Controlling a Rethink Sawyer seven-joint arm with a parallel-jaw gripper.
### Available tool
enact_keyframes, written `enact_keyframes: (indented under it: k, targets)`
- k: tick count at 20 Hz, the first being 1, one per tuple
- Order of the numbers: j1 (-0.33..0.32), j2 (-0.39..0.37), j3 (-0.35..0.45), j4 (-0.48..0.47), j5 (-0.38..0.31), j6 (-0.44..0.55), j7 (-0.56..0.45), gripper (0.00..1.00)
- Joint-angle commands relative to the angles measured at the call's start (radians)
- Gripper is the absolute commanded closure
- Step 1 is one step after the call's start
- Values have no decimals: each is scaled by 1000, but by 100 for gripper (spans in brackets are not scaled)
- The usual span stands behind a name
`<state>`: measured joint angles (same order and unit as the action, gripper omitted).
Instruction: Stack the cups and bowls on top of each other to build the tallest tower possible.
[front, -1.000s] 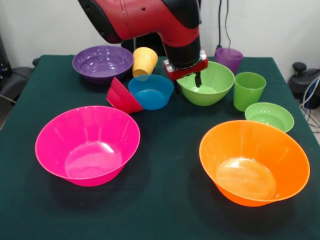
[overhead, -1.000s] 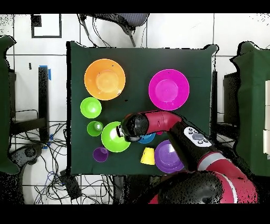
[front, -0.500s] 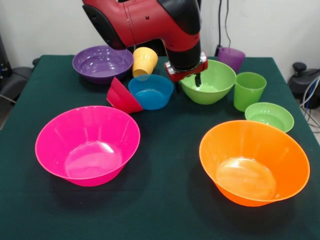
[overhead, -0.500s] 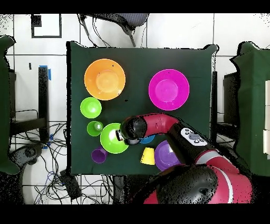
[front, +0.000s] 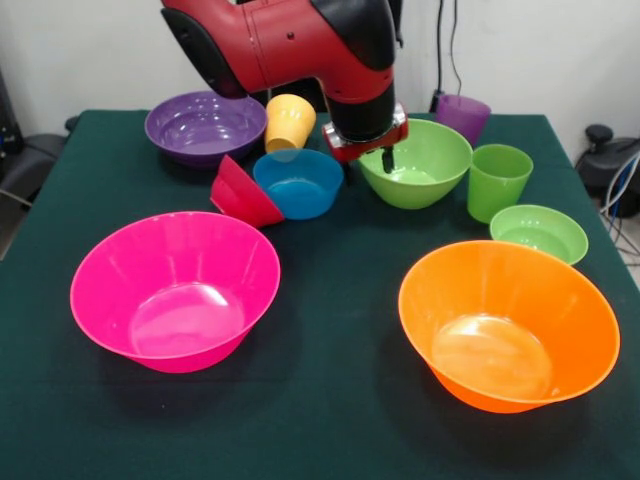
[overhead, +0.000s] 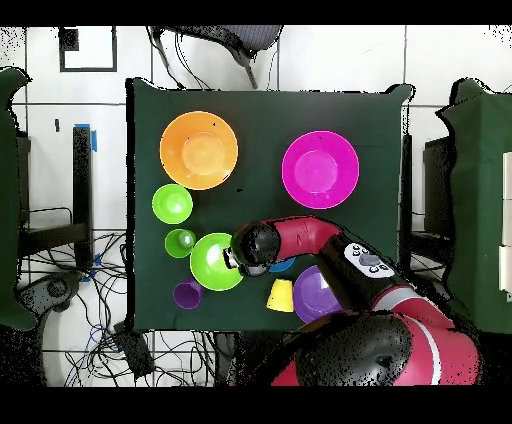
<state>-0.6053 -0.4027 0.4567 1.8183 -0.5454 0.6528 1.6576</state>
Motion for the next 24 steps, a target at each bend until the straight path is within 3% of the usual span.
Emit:
enact_keyframes:
  k: [1,16,24]
  targets:
    - [32,25,-22,-68,-74,-59,-5,100]
    - [23,19,-8,-72,-89,-80,-30,100]
    - [-39,-81,29,-58,-98,-117,-74,100]
